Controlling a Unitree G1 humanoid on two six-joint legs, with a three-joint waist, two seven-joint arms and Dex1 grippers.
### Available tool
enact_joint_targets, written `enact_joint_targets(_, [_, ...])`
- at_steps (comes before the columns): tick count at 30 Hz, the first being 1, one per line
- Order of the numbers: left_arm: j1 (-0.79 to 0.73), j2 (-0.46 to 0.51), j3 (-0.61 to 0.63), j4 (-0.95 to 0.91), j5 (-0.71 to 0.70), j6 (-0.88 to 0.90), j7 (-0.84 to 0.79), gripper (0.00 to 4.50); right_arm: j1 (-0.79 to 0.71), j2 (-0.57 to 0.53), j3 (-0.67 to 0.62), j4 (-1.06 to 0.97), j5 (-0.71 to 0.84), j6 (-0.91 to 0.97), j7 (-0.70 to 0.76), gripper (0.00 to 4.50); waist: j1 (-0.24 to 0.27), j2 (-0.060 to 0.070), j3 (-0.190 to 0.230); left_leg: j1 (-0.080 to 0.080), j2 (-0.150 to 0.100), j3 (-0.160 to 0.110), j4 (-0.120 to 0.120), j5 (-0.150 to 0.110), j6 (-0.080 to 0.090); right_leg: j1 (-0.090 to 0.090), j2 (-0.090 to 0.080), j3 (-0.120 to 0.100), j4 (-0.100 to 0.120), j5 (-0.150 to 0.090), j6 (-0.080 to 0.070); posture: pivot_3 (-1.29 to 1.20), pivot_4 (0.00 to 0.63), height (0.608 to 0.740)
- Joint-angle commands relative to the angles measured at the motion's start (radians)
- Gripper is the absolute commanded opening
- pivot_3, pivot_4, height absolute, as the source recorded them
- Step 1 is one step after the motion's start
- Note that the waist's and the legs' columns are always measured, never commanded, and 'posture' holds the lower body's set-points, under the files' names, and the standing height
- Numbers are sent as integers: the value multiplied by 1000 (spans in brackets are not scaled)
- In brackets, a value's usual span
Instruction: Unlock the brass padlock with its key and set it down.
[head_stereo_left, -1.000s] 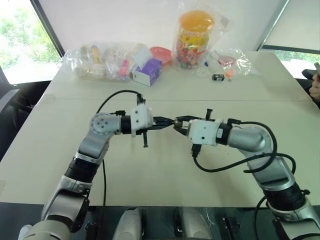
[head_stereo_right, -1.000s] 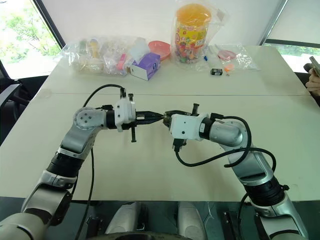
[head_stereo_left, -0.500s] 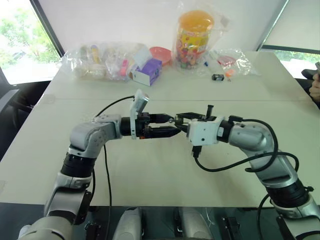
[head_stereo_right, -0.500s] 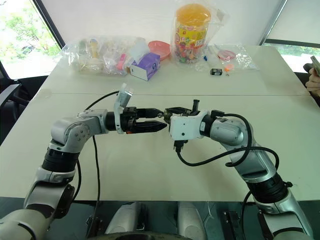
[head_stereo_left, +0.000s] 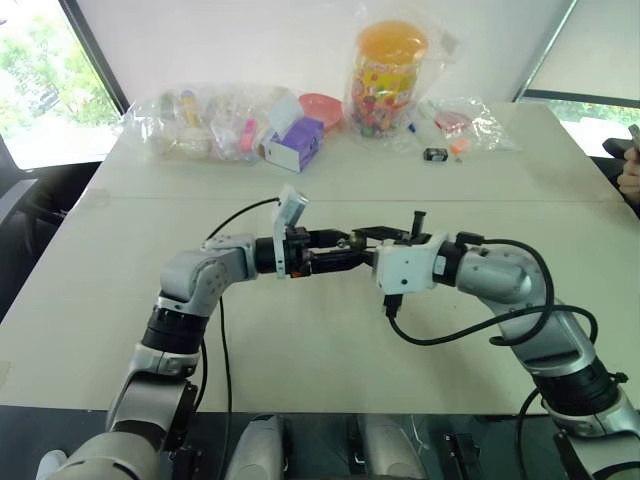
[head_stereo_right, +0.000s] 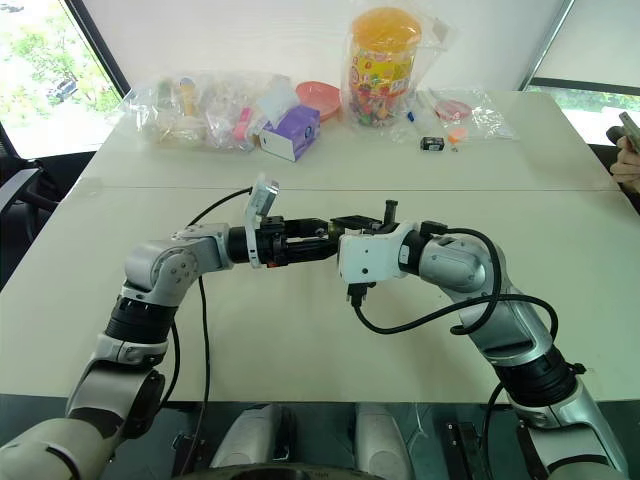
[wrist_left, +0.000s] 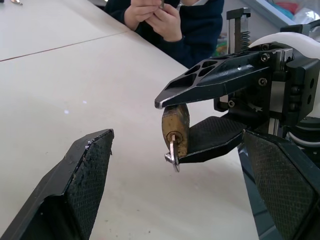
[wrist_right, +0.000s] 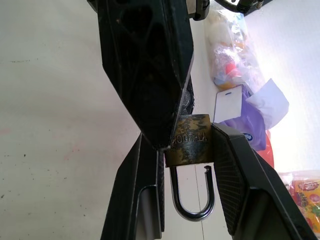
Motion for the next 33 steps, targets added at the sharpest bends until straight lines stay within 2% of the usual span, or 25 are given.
enact_joint_targets(1, [-28, -21, 12, -9, -4, -22, 7, 2457, -13, -9, -10, -25, 1, -16, -6, 797, 0, 0, 0, 0, 0, 0, 0, 0, 0, 0, 0, 0, 0, 0, 0, 0, 150, 735])
enact_joint_targets(6, [-34, -31, 23, 2, -8, -19, 16, 10, -11, -11, -8, -28, 2, -15, -5, 797, 0, 0, 0, 0, 0, 0, 0, 0, 0, 0, 0, 0, 0, 0, 0, 0, 150, 735])
enact_joint_targets(16, [-23, -11, 4, -17, -2, -10, 1, 10, -17, -8, -7, -30, 30, 18, 16, 797, 0, 0, 0, 0, 0, 0, 0, 0, 0, 0, 0, 0, 0, 0, 0, 0, 150, 735])
enact_joint_targets(17, [-24, -10, 5, -17, -4, -9, 1, 0, -17, -5, -10, -33, 46, 39, 25, 1805, 0, 0, 0, 0, 0, 0, 0, 0, 0, 0, 0, 0, 0, 0, 0, 0, 150, 735])
enact_joint_targets(19, [-26, -5, 6, -17, -7, -6, -1, 0, -12, -12, -15, -41, 63, 62, 41, 2623, 0, 0, 0, 0, 0, 0, 0, 0, 0, 0, 0, 0, 0, 0, 0, 0, 150, 735])
enact_joint_targets(22, [-27, 5, 8, -17, -8, -5, -7, 0, 13, -39, -43, -60, 103, 113, 70, 4285, 1, 0, 0, 0, 0, 0, 0, 0, 0, 0, 0, 0, 0, 0, 0, 0, 150, 735])
enact_joint_targets(23, [-28, 11, 9, -16, -9, -3, -12, 0, 29, -51, -69, -73, 140, 155, 89, 4404, 1, 0, 0, 0, 0, 0, 0, 0, 0, 0, 0, 0, 0, 0, 0, 0, 150, 735])
enact_joint_targets(26, [-30, 28, 9, -16, -15, 6, -31, 0, 51, -46, -158, -115, 285, 301, 116, 4404, 1, 0, 0, 0, 0, 0, 0, 0, 0, 0, -1, 0, 0, 0, 0, 0, 150, 735])
enact_joint_targets(27, [-32, 34, 8, -15, -19, 11, -40, 0, 53, -38, -185, -126, 331, 339, 115, 4094, 1, 0, 0, 0, 0, 0, 0, 0, 0, 0, -1, 0, 0, 0, 0, 0, 150, 735])
enact_joint_targets(29, [-35, 44, 4, -15, -24, 20, -58, 0, 55, -21, -216, -144, 391, 390, 100, 3392, 0, 0, 0, 0, 0, 0, 0, 0, 0, 0, -1, 0, 0, 0, 0, 0, 150, 735])
enact_joint_targets(33, [-40, 54, 0, -11, -27, 31, -86, 0, 45, 3, -217, -156, 442, 459, 56, 1298, -1, 0, 0, 0, 1, 0, 0, 0, 0, 0, -1, 0, 0, 0, 0, 0, 150, 735])
